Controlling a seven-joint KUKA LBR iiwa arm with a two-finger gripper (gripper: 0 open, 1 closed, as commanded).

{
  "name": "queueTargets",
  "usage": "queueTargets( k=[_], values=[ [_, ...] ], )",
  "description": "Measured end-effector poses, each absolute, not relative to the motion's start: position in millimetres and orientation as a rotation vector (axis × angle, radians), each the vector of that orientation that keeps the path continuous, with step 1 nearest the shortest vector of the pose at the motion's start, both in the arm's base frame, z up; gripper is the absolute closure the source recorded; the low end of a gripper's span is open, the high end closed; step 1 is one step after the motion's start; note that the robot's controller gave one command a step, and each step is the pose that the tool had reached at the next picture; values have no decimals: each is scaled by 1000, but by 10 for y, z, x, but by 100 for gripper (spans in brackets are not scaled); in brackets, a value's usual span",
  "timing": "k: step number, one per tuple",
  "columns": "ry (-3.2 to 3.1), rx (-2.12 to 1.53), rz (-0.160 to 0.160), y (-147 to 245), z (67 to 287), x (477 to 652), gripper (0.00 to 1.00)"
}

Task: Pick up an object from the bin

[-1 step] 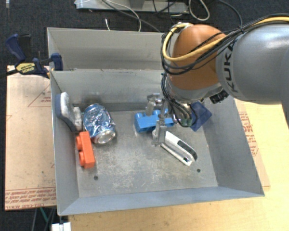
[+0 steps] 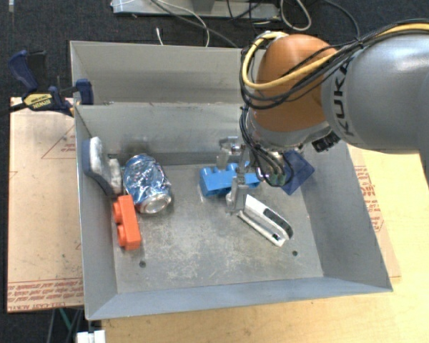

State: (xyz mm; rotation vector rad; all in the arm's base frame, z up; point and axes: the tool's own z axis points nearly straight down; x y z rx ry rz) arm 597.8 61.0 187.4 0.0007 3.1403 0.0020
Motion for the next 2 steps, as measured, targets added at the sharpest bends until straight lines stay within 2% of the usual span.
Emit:
queueTargets(
  k=[1, 2],
  values=[
    [3130, 125, 5, -196, 732, 6133, 0],
    [3113, 309, 6, -434, 1607, 6110, 0]
  ],
)
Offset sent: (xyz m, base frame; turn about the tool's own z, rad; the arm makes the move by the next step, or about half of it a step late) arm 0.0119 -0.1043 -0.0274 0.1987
